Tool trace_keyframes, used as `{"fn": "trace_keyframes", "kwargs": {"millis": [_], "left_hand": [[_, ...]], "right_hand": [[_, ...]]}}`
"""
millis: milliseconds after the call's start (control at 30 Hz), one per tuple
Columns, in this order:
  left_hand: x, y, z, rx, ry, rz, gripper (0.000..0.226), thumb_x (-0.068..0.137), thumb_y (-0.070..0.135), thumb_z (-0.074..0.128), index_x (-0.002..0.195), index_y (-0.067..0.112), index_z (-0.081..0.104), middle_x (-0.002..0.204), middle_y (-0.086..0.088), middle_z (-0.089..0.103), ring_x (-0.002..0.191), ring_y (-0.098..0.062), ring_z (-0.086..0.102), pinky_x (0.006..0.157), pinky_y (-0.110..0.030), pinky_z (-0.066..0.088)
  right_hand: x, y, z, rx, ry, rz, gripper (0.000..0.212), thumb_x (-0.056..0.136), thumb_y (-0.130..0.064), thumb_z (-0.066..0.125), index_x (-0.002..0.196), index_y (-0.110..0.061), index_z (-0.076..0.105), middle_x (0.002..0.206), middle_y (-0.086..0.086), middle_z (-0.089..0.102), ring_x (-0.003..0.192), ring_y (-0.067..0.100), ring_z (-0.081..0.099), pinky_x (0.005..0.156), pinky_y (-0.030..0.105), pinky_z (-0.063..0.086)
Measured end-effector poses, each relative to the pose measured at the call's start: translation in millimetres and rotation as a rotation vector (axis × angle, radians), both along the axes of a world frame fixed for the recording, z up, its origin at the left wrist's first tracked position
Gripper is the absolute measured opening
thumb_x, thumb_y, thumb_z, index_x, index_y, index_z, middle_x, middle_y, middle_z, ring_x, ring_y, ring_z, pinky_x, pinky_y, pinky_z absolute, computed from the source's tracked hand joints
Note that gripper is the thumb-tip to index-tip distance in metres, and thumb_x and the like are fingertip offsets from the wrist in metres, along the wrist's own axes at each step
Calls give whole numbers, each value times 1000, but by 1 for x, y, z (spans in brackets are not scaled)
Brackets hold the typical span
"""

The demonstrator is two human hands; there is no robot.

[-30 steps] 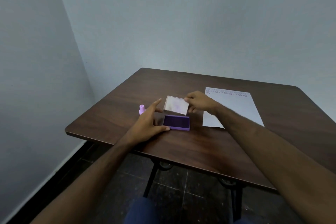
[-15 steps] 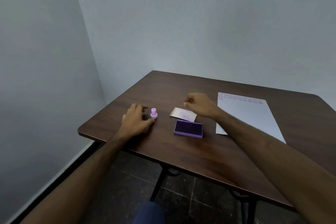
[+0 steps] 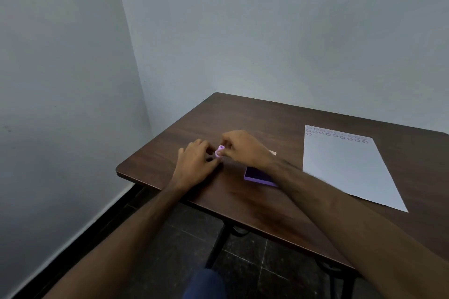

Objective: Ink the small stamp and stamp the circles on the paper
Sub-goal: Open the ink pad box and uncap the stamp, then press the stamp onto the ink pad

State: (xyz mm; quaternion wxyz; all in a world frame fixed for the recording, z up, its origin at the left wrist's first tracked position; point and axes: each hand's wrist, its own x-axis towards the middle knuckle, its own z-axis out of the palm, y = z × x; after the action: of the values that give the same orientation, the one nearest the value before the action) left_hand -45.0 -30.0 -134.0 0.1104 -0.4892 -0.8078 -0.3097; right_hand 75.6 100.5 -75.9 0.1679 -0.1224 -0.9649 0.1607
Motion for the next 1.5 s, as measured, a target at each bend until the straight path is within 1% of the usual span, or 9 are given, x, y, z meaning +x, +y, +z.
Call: {"fn": "trace_keyframes", "kwargs": {"millis": [100,300,400,533,700,833,1033,1167,1500], "left_hand": [[2,0,2,-12,45,-19,35,80,62,63,88,27,62,94,13,59,87,-9,52,76,-34,31],[6,0,3,-49,104,-40,31,83,60,62,86,29,64,93,14,58,90,-9,52,76,-34,30],[5,0,6,-48,68,-49,29,82,62,63,87,34,65,95,16,59,92,-7,50,78,-34,30],[1,2,5,-93,-3,-53,31,81,65,62,90,36,68,100,15,58,98,-6,50,83,-36,30],[3,3,4,-108,-15,-86,33,84,64,58,106,40,62,106,19,51,101,-4,45,85,-37,26],[19,3,10,0,-109,-284,46,86,68,52,127,47,47,116,28,53,109,7,47,94,-33,28],[56,20,12,-168,-34,-436,82,73,76,62,143,47,30,129,24,57,121,1,42,92,-31,22],[55,26,11,-185,1,-447,79,74,73,62,141,43,33,126,22,60,118,-4,45,88,-32,22],[46,19,6,-157,-8,-460,56,71,72,67,114,37,61,106,13,54,105,-8,49,87,-36,30]], "right_hand": [[8,5,0,-179,18,-8,20,81,-28,76,88,-11,71,84,-2,71,71,10,59,64,26,46],[23,10,4,-366,125,-74,15,86,-25,73,94,-12,71,90,-1,74,77,13,67,67,25,53],[35,21,18,-707,272,-57,19,88,-20,71,101,-5,70,91,3,77,81,13,72,76,23,57],[63,36,26,-1238,435,-23,11,92,-12,65,101,-6,69,83,3,72,72,9,65,68,19,54],[109,53,12,-1475,496,-77,9,90,-11,63,97,-10,68,81,4,70,73,11,63,67,20,54],[134,60,12,-1294,388,-192,9,91,-11,63,97,-8,68,79,4,70,71,13,60,66,21,52],[138,44,24,-562,40,-236,16,87,-25,69,98,-13,69,89,0,77,73,5,64,66,20,48],[123,29,25,-178,-130,-152,18,86,-27,68,100,-17,68,93,1,70,85,16,63,73,29,48],[93,2,34,170,-339,126,12,89,-17,63,97,-8,66,89,1,62,82,22,58,71,34,45]]}}
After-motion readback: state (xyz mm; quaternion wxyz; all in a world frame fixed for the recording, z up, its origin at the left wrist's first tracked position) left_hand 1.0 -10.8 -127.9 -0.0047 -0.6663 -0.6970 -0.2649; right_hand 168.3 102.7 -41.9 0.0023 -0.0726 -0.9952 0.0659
